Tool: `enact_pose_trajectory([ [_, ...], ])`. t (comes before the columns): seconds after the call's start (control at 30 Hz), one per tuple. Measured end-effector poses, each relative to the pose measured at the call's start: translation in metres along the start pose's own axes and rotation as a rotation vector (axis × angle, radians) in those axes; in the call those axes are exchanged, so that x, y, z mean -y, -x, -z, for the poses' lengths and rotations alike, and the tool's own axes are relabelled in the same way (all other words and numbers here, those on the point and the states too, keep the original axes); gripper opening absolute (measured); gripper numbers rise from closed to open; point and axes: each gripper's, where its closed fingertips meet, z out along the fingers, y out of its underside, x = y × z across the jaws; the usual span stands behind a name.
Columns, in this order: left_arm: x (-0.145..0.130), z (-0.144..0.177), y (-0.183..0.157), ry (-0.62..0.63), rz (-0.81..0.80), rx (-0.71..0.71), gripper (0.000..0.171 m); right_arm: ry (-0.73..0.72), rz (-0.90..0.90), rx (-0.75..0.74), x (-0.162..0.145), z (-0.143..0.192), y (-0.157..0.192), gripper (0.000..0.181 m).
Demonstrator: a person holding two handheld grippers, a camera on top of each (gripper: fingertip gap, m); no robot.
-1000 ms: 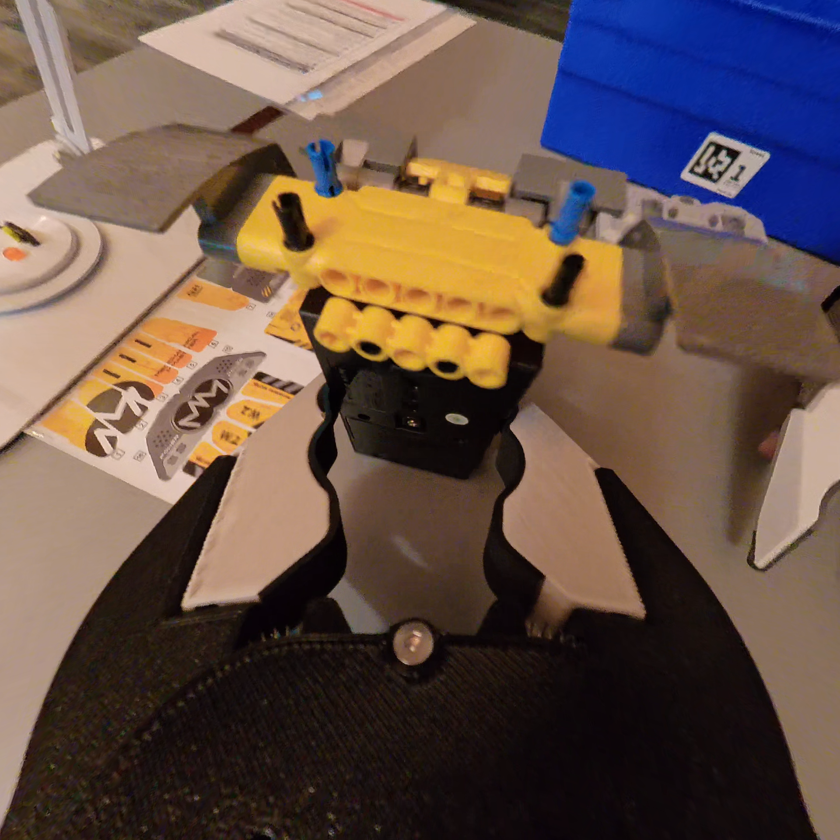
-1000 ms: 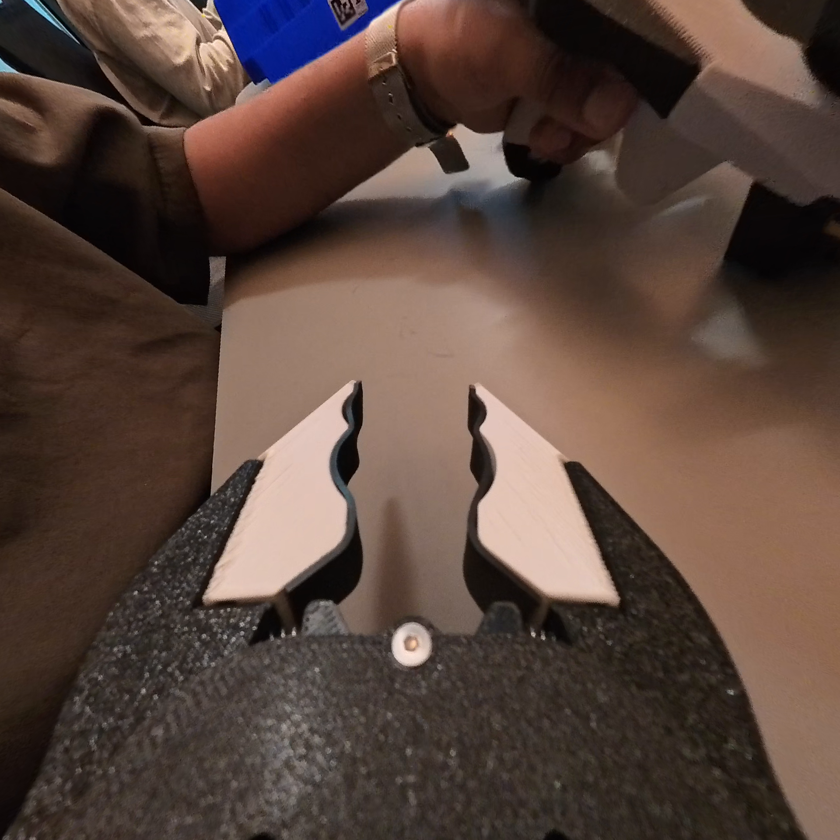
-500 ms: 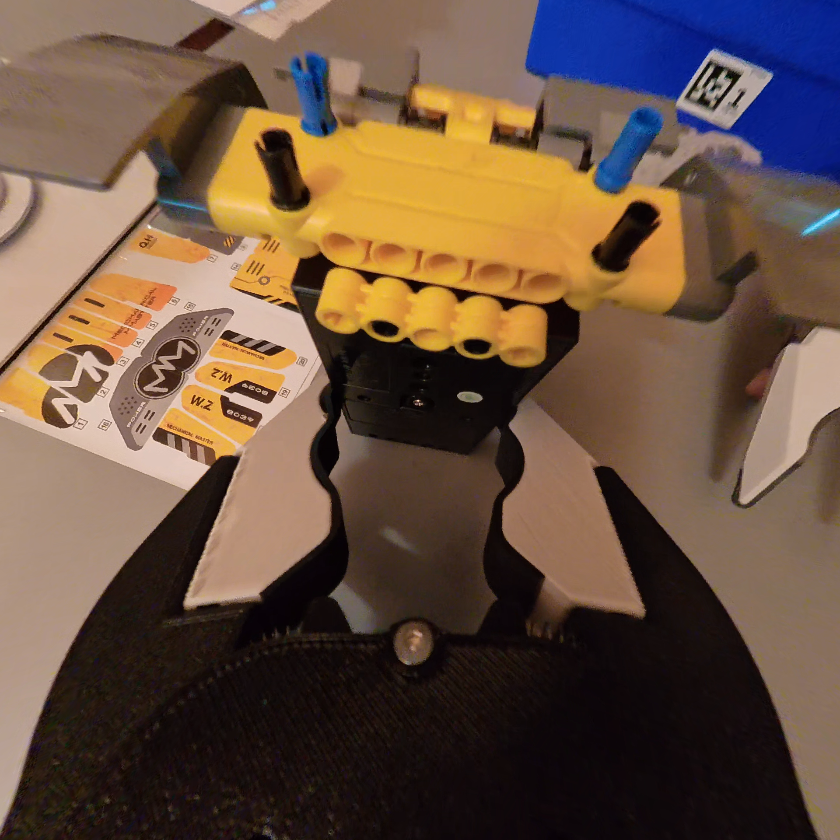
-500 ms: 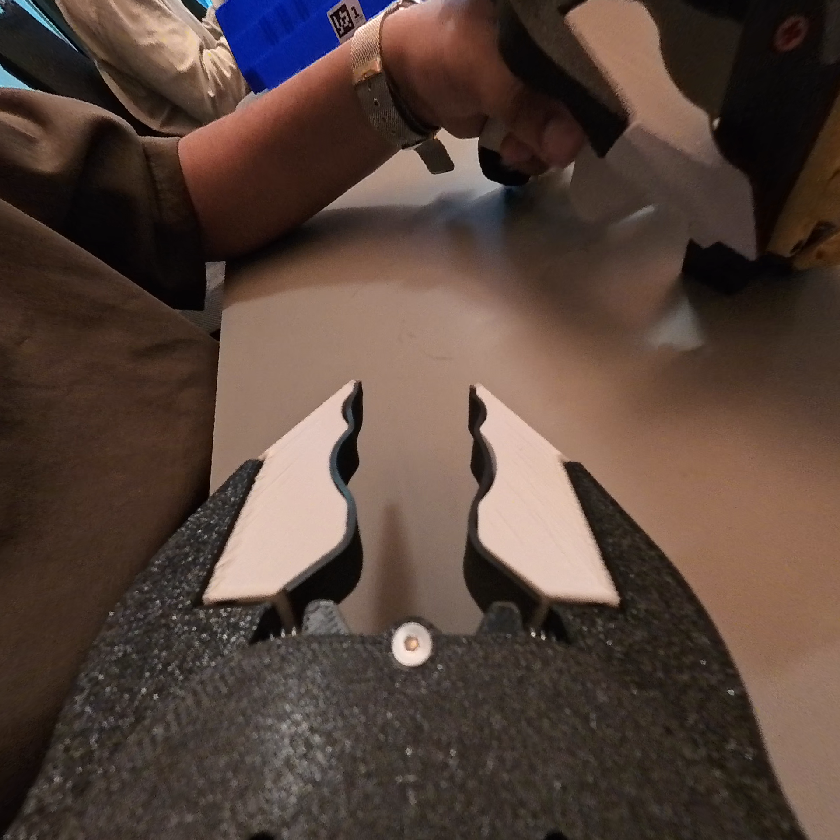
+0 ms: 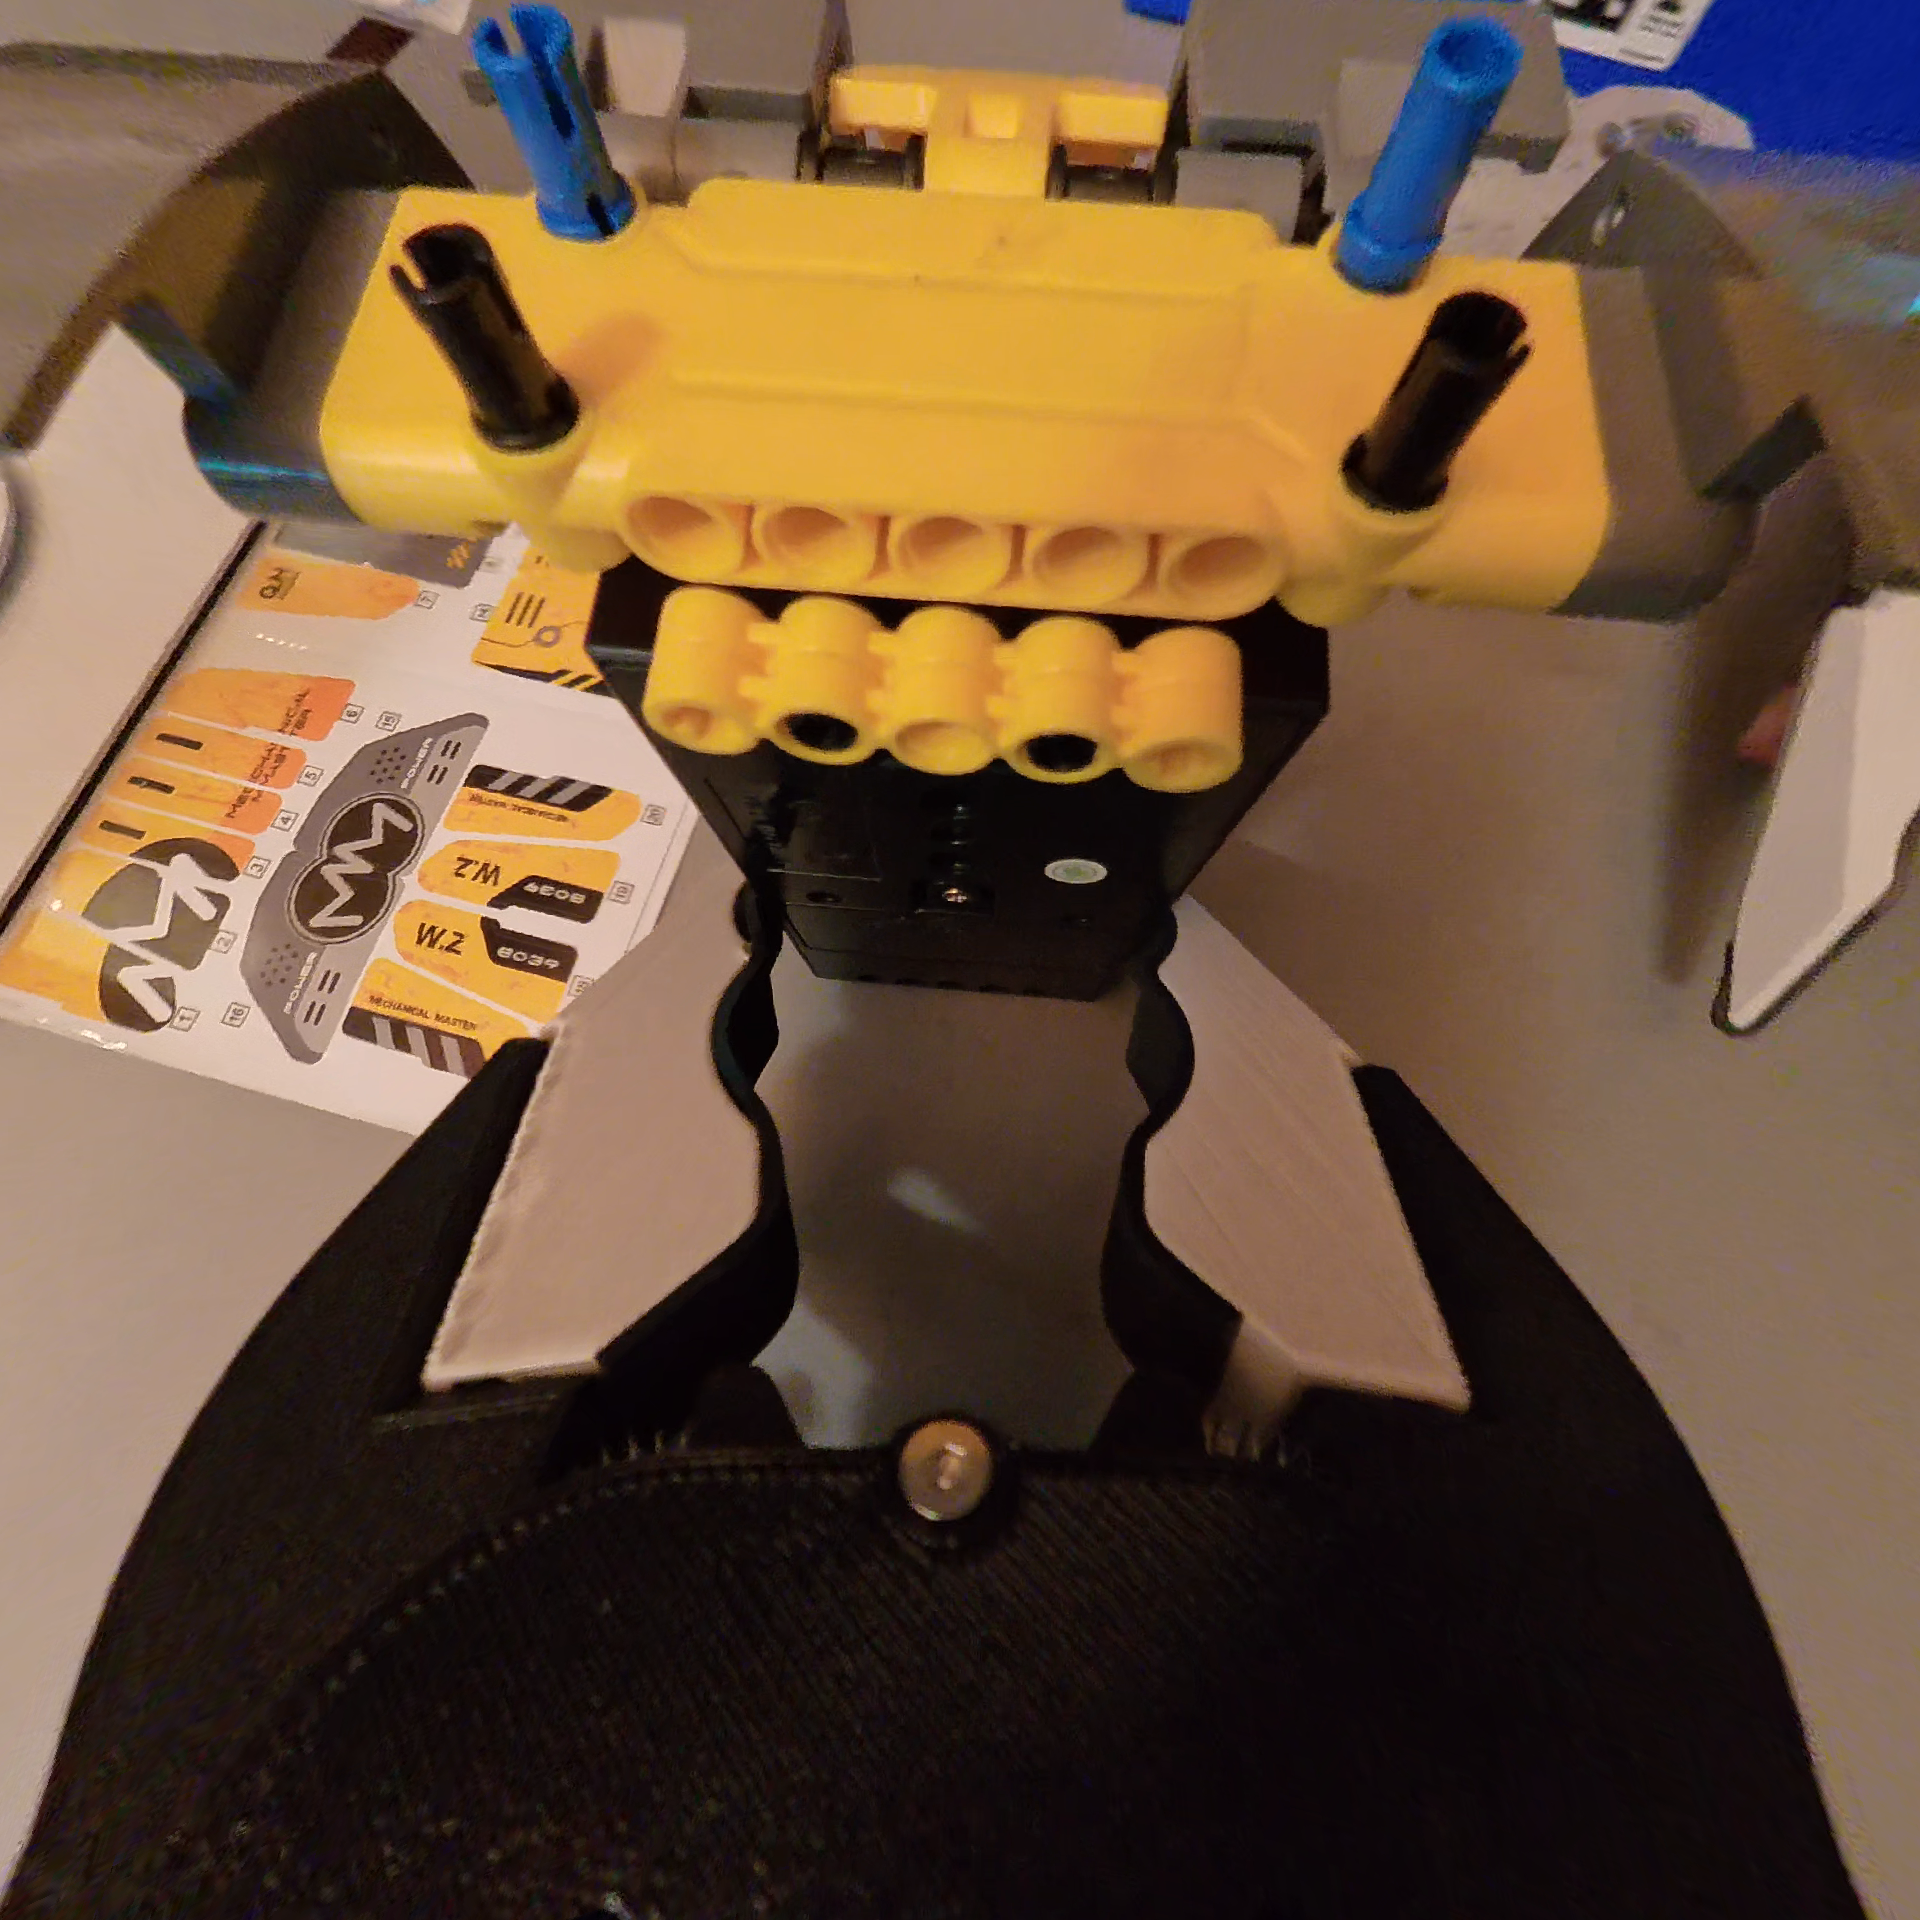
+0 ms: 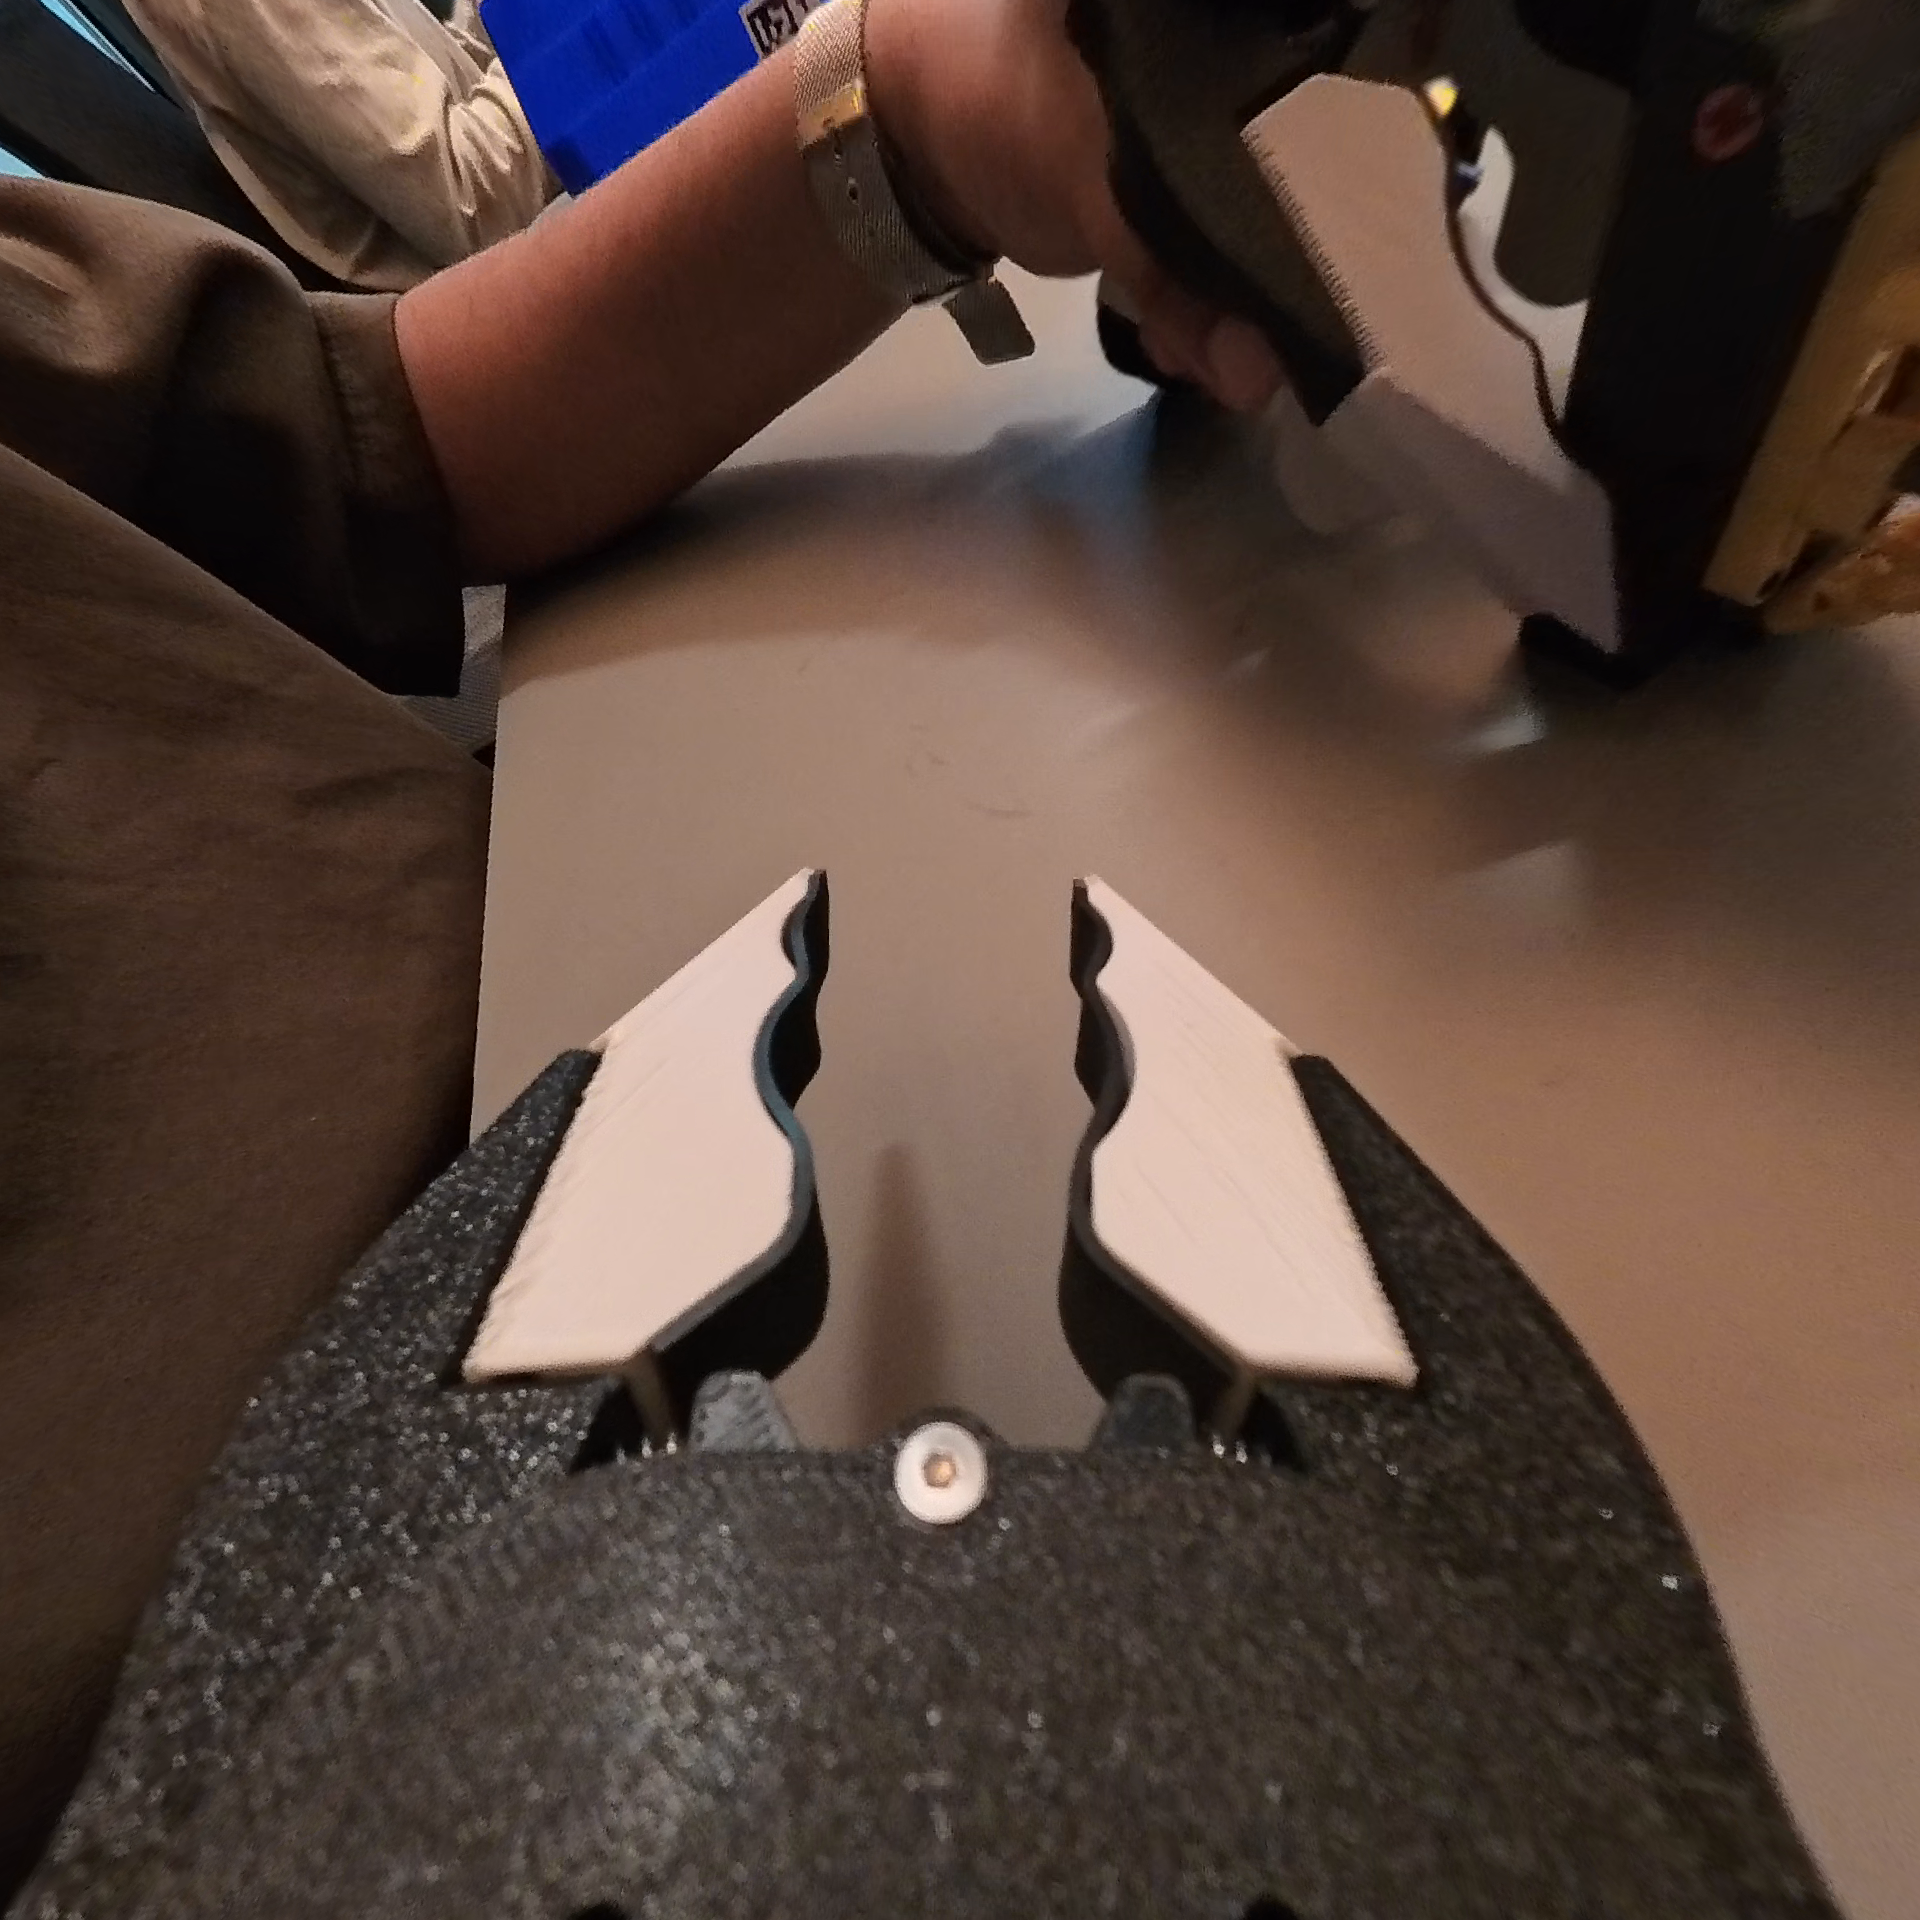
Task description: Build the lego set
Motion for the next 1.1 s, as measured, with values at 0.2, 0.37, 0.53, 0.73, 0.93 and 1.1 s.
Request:
enact_pose_trajectory([
  [0.2,-0.001,0.002,-0.006,-0.008,-0.03,-0.038,0.064,0.002,0.001,-0.003,0.0,0.0,-0.001,0.046],
  [0.37,-0.002,0.002,-0.005,0.011,-0.019,-0.023,0.064,-0.003,-0.016,0.007,0.0,0.001,-0.001,0.046],
  [0.53,-0.006,0.003,-0.002,0.03,-0.012,-0.006,0.067,-0.002,-0.022,0.003,0.0,0.001,-0.002,0.046],
  [0.73,-0.011,0.009,0.0,0.022,0.02,0.006,0.065,0.001,-0.018,0.001,0.0,0.001,-0.002,0.046],
  [0.93,-0.014,0.007,-0.001,0.032,0.025,0.01,0.064,0.002,-0.016,-0.001,0.0,0.001,-0.002,0.046],
  [1.1,-0.012,0.009,-0.001,0.022,0.037,0.011,0.063,-0.002,-0.021,-0.014,0.0,0.002,-0.005,0.046],
])
